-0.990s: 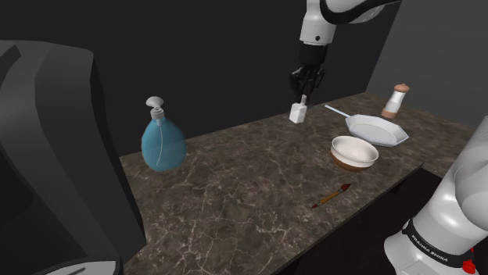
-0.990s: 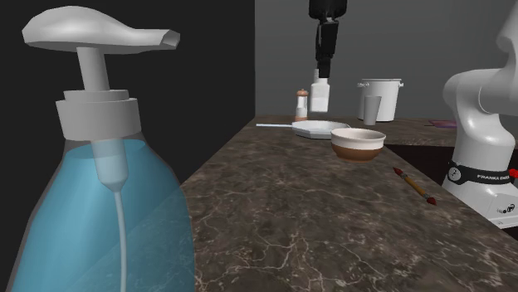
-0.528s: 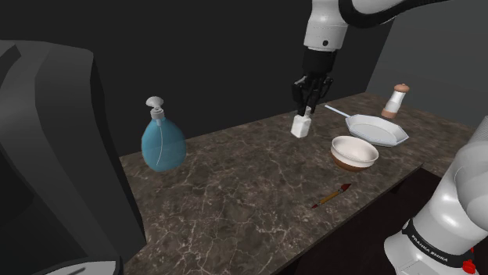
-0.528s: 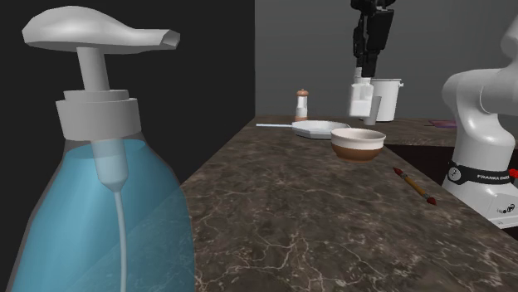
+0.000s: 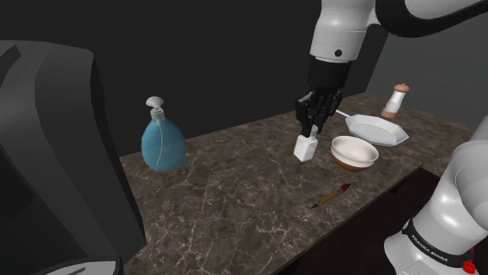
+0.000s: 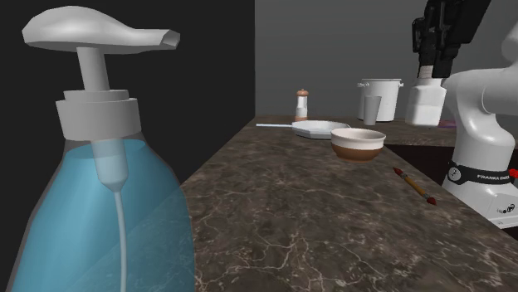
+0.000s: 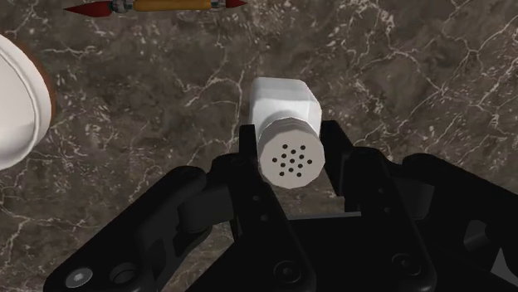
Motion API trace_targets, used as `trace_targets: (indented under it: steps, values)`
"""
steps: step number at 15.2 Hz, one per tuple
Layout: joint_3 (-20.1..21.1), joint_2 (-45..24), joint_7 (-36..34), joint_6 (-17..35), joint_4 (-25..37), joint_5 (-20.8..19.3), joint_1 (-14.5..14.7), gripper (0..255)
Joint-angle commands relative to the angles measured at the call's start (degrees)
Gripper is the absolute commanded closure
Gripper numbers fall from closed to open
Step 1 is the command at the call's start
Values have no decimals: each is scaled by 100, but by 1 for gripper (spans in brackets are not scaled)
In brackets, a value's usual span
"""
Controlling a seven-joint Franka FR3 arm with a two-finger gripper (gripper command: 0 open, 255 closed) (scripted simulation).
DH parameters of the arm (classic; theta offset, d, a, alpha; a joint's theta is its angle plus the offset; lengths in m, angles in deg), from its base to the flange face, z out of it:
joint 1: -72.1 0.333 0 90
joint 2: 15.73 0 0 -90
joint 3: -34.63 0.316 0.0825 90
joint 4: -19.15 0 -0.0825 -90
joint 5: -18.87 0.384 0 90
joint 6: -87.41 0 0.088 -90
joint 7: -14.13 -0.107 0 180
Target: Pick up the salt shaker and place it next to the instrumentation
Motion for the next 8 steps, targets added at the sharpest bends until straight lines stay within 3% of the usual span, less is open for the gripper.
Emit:
trace_targets:
  steps: [1, 4, 8]
  values:
    - [178, 186, -241, -80, -85, 136, 122, 255]
    - [522, 343, -668, -145, -129, 371, 323, 255]
    - [569, 340, -654, 161, -432, 412, 341, 255]
